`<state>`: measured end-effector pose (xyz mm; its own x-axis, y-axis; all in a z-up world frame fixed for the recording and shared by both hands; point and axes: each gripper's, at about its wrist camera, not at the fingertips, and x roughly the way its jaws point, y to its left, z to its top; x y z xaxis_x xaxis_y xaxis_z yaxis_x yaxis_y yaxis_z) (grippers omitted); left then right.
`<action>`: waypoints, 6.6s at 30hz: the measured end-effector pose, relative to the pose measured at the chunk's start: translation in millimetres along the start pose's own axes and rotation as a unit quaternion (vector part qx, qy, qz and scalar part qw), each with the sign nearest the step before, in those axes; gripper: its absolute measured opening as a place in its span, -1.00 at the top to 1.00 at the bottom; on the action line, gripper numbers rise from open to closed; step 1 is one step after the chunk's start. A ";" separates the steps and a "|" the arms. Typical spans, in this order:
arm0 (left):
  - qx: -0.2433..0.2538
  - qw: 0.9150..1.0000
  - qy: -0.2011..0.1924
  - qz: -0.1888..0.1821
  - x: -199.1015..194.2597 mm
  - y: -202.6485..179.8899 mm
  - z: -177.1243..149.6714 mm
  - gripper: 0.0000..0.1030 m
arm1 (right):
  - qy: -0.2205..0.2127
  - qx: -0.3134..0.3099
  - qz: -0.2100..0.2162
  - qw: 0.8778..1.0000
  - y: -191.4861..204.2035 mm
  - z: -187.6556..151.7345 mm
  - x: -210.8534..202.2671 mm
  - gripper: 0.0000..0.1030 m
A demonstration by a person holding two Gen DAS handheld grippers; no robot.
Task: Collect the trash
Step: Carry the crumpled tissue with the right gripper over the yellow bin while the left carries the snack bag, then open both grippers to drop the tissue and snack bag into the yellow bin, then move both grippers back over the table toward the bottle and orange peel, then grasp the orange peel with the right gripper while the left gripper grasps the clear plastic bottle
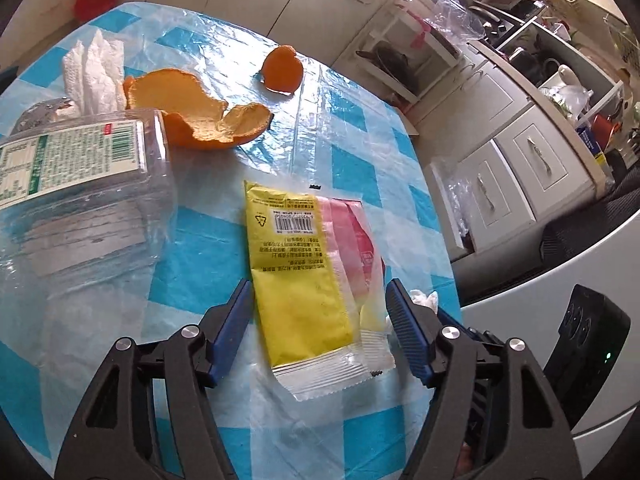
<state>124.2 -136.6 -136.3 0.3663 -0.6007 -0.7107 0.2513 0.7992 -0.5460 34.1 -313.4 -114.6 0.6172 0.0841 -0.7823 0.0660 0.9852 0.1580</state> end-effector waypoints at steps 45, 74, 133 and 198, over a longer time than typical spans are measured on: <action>0.150 0.988 -0.035 -0.009 -26.4 -106.8 -17.8 0.96 | -0.051 0.187 -0.074 0.978 -134.3 -12.2 -55.1 0.27; 0.230 0.970 0.082 0.010 100.9 -212.2 -77.9 0.16 | -0.185 0.362 -0.077 0.910 -206.7 -20.8 -119.1 -0.24; 0.172 0.956 -0.098 0.216 -82.6 -48.8 -23.4 -0.63 | -0.144 0.162 -0.025 0.976 -52.5 47.6 -64.1 -0.42; 0.208 0.959 -0.018 0.190 -59.5 29.3 19.8 -0.77 | 0.038 0.082 0.135 0.987 56.2 108.7 95.9 -0.20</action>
<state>127.6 -77.0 -101.2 0.5310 -0.2699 -0.8032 0.4273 0.9039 -0.0212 182.2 -266.2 -115.2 0.5698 0.3574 -0.7400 0.0376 0.8882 0.4580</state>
